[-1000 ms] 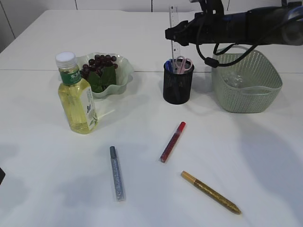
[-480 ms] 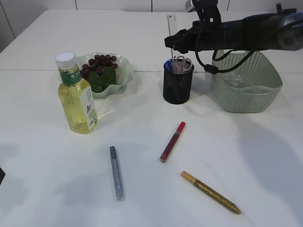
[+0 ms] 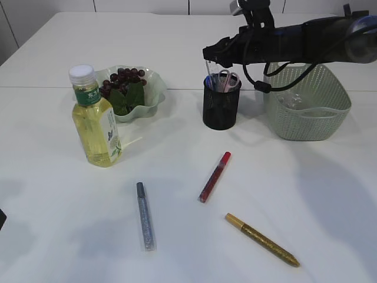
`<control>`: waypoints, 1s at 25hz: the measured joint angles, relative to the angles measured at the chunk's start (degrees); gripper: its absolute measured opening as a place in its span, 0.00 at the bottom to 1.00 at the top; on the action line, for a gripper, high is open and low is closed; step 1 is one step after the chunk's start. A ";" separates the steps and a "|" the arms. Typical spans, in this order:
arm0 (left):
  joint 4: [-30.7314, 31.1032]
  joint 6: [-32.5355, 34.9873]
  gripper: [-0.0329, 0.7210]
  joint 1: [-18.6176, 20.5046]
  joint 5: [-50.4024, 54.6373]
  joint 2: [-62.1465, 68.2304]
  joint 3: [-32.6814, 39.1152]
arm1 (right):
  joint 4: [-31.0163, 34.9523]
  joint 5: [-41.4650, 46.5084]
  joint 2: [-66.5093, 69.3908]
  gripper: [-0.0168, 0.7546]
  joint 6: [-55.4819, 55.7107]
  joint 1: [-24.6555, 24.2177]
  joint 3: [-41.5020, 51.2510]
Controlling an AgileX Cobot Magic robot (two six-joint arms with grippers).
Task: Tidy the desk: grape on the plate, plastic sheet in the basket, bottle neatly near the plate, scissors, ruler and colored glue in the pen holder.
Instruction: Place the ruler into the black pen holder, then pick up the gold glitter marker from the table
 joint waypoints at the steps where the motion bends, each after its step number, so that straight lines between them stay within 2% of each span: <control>1: 0.00 0.00 0.62 0.00 0.00 0.00 0.00 | 0.00 0.00 0.00 0.52 0.00 0.00 0.00; 6: -0.04 0.00 0.62 0.00 0.00 0.00 0.00 | -0.88 -0.02 -0.66 0.52 3.44 0.00 0.00; 8: -0.04 0.00 0.62 0.00 0.00 0.00 0.00 | -3.96 -0.52 -1.77 0.52 8.53 0.00 0.00; 11: -0.04 0.00 0.62 0.00 0.00 0.00 0.00 | -15.35 -0.59 -4.64 0.52 22.05 0.00 0.00; 17: -0.04 0.00 0.62 0.00 0.00 0.00 0.00 | -49.51 6.48 -12.66 0.52 55.91 0.00 0.00; 21: -0.04 0.00 0.62 0.00 0.00 0.00 0.00 | -59.57 13.58 -18.33 0.52 68.40 0.23 0.00; 25: -0.04 0.00 0.62 0.00 0.00 0.00 0.00 | -67.94 17.46 -22.52 0.52 75.90 1.44 0.00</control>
